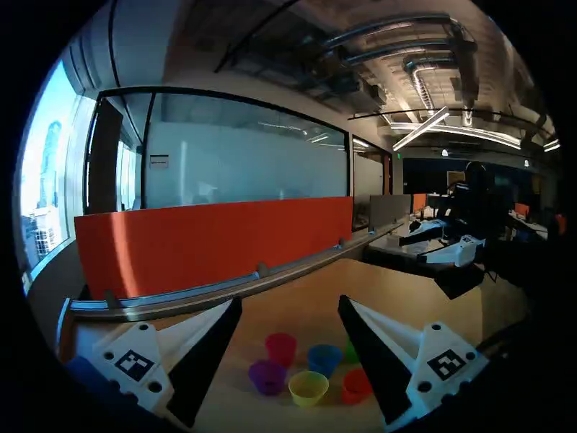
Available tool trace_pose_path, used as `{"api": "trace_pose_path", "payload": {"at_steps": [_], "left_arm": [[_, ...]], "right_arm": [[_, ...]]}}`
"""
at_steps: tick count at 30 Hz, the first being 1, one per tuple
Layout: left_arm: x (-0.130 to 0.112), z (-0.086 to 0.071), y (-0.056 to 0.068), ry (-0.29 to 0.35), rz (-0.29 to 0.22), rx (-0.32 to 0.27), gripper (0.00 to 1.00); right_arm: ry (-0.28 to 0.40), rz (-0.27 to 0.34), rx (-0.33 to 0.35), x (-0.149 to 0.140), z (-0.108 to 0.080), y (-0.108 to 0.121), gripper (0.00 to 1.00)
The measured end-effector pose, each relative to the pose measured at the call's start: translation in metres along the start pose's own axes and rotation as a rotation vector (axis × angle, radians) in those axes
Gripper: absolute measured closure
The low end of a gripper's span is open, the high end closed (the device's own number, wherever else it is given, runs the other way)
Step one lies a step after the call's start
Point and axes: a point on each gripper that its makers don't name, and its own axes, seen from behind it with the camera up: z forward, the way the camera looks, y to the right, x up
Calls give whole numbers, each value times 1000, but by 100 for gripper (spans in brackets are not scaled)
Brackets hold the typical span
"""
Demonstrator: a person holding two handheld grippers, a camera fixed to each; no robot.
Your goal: Pour water
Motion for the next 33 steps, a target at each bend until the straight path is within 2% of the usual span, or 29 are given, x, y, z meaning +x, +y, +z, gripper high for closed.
{"api": "trace_pose_path", "payload": {"at_steps": [9, 21, 26, 33], "left_arm": [[-17, 9, 8, -56, 34, -59, 0], [-43, 18, 25, -135, 100, -149, 0], [-56, 24, 27, -165, 127, -162, 1], [-76, 32, 27, -199, 129, -173, 0]], "right_arm": [[-107, -32, 51, -19, 6, -3, 0], [-184, -82, 90, -36, 12, -4, 0], [-209, -88, 97, -43, 14, -2, 0], [-240, -102, 96, -58, 17, 1, 0]]}}
